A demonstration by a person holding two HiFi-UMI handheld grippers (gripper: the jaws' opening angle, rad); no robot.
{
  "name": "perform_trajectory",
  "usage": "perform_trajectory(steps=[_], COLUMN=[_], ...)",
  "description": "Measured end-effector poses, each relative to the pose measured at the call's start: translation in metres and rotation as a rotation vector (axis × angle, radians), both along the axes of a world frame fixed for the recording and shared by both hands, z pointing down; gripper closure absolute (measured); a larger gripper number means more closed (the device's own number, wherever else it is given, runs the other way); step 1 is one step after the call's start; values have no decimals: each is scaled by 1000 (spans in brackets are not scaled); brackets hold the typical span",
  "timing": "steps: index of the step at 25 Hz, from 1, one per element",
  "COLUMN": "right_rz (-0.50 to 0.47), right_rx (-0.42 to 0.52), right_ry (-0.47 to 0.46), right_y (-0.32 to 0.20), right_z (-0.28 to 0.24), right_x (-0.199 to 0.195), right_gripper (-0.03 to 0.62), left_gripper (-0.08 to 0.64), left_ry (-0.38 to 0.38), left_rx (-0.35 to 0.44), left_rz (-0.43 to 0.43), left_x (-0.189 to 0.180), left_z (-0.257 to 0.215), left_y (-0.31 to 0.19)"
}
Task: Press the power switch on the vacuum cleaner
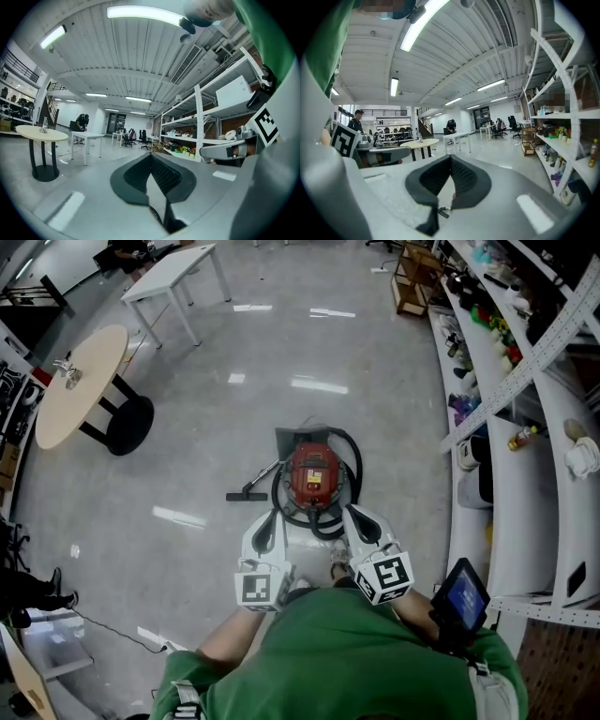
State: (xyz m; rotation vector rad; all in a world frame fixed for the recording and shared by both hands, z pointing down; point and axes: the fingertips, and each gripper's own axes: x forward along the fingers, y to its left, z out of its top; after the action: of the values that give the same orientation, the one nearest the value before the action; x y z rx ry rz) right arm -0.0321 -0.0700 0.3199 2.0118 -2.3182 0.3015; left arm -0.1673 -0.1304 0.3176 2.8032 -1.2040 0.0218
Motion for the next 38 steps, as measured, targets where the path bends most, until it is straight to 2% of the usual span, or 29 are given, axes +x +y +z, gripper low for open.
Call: perform_trajectory(steps=[11, 17, 22, 30, 38], right_rz=[87, 81, 66, 63, 49], right_rx=[-32, -32, -19, 0, 11], right_ry=[8, 16, 36, 39, 36], right_y=[59, 67, 69, 76, 78], right_z=[6, 2, -3, -14, -14], right_x=[-40, -44, -41, -26, -27], right_gripper=[592, 592, 592, 592, 592], left_gripper=[552, 552, 552, 552, 552], left_ry=[25, 21, 32, 40, 24], left_rx=[-21, -17, -8, 5, 5], left_rz=[96, 91, 81, 113, 123], left_x=[-27, -30, -27, -1, 6], left_z=[1, -5, -9, -18, -24], left_y=[47, 51, 54, 68, 72])
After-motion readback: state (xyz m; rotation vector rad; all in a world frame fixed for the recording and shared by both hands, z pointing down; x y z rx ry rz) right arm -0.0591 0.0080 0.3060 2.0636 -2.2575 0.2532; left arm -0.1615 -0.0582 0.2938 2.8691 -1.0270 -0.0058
